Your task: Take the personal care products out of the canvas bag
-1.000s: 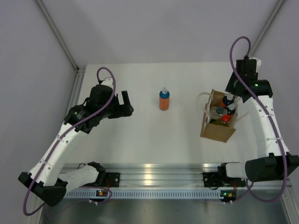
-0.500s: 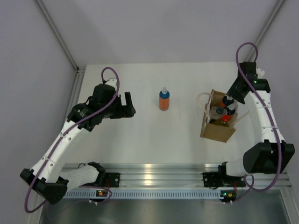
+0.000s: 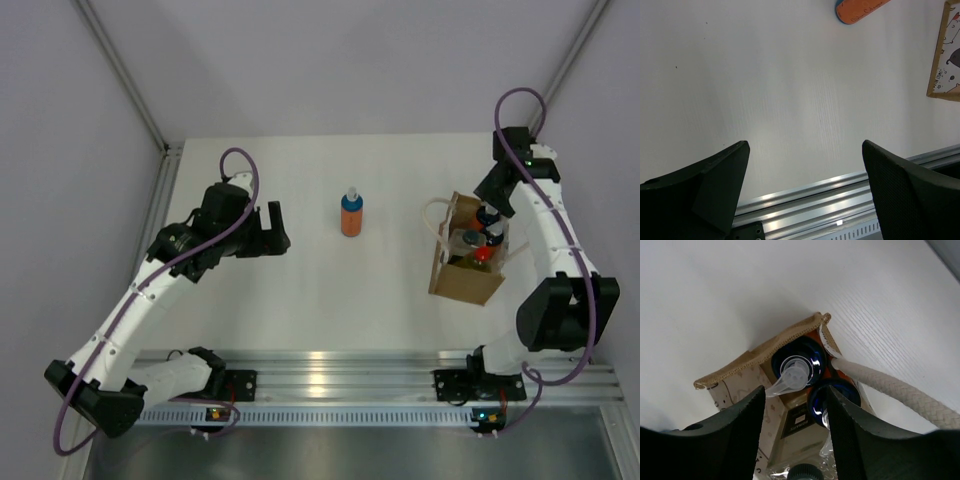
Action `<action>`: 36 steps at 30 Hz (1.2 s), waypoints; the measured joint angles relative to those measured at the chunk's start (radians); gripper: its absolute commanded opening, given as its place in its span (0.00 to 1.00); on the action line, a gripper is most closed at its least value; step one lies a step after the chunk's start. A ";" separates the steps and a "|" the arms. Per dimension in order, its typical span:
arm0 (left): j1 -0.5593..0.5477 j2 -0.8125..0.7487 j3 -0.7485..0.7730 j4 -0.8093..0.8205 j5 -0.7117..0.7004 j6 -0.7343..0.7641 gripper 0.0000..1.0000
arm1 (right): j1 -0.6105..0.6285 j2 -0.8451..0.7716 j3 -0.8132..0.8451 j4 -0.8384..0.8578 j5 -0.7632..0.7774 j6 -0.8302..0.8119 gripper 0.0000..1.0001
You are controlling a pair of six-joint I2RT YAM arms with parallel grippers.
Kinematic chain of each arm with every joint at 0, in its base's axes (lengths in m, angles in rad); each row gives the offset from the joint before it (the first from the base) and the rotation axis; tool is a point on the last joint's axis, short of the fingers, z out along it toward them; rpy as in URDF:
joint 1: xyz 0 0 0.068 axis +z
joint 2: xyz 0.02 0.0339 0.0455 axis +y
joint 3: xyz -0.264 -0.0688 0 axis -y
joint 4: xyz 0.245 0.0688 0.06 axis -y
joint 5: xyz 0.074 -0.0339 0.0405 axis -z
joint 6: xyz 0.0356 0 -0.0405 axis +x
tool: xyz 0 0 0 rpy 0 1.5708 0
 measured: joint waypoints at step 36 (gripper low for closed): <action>0.000 -0.008 -0.017 0.000 -0.026 0.023 0.98 | 0.035 0.088 0.019 0.014 0.098 0.092 0.32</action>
